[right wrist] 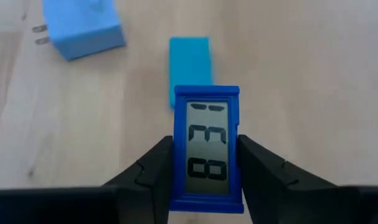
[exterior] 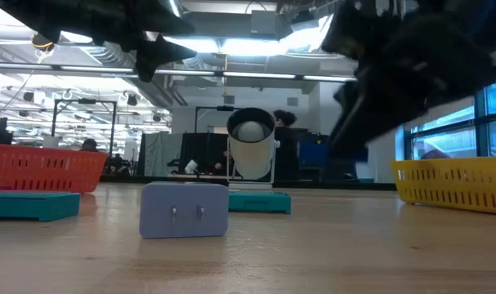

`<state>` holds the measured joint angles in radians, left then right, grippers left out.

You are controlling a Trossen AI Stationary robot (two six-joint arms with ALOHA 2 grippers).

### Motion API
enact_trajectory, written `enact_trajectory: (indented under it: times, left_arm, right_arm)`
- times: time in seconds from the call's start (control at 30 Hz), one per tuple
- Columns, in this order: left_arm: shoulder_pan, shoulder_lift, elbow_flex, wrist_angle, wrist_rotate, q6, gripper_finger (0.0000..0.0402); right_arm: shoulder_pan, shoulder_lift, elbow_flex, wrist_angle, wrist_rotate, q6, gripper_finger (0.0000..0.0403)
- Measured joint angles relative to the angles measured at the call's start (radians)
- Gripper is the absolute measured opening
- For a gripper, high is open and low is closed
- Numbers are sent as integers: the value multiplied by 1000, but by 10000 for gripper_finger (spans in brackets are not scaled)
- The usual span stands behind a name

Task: Pick & Place Office items
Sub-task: Put the blue digital clock into the orange basket

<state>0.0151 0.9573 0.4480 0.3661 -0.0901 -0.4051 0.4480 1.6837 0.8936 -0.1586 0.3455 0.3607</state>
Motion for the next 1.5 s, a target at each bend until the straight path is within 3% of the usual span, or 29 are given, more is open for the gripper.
enact_trajectory:
  times: [0.4, 0.73, 0.97, 1.23, 1.5]
  left_arm:
    - [0, 12, 0, 39, 44, -149, 194]
    - [1, 156, -1, 282, 174, -282, 194]
    - [22, 287, 6, 379, 181, -421, 194]
    - [56, 398, 125, 387, 248, -400, 194]
    - [66, 470, 200, 380, 321, -412, 194]
  right_arm:
    - [-58, -144, 97, -201, 204, -204, 146]
    - [-108, -143, 251, -275, 348, -472, 146]
    - [-136, -143, 287, -246, 354, -544, 146]
    - [-137, -143, 289, -185, 294, -585, 145]
    - [-137, -132, 289, -182, 309, -601, 145]
